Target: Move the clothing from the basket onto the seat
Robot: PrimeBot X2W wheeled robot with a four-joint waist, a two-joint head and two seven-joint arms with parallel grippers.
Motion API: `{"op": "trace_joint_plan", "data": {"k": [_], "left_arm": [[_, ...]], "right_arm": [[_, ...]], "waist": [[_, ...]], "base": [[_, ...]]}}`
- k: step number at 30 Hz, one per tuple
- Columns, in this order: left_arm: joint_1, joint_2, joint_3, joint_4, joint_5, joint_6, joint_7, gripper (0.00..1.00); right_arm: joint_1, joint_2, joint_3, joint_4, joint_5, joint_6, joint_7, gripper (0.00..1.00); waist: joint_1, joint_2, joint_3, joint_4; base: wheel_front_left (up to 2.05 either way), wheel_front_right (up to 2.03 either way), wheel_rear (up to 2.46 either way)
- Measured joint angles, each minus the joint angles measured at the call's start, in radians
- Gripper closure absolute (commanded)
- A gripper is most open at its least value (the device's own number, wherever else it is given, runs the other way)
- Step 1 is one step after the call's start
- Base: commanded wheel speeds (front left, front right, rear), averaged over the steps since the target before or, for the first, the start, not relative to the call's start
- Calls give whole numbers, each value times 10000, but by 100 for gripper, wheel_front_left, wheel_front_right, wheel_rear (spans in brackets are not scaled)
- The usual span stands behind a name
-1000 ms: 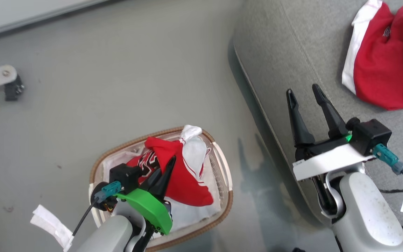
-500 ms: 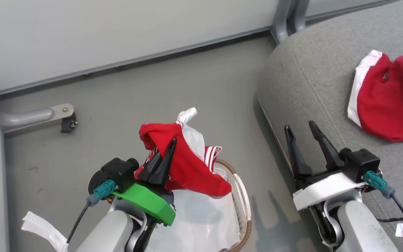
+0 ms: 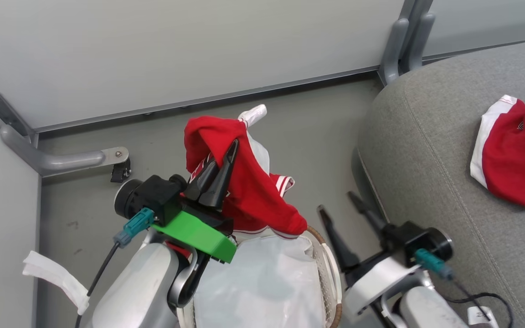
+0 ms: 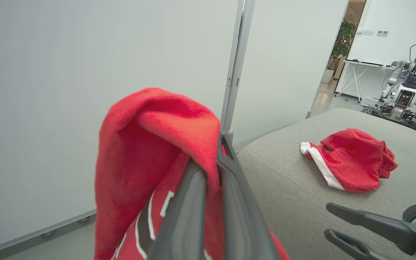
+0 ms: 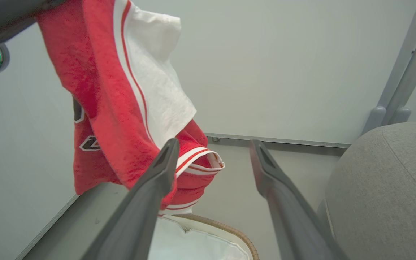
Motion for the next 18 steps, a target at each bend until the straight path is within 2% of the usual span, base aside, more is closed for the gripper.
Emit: {"op": "trace_joint_plan", "data": {"k": [6, 10, 18], "left_arm": [[-188, -138, -58, -4, 107, 0, 0, 100], [-221, -257, -146, 8, 123, 0, 2, 100], [-266, -428, -445, 19, 111, 0, 0, 100]], "right_arm": [[-673, -15, 1540, 384, -102, 0, 0, 0], [-1309, -79, 2176, 861, -167, 0, 0, 0], [-2137, -31, 2454, 2100, -742, 0, 0, 0]], "waist": [[0, 0, 8, 102], [0, 0, 43, 174], [0, 0, 67, 466]], "base": [[0, 0, 0], [0, 0, 0], [0, 0, 0]]}}
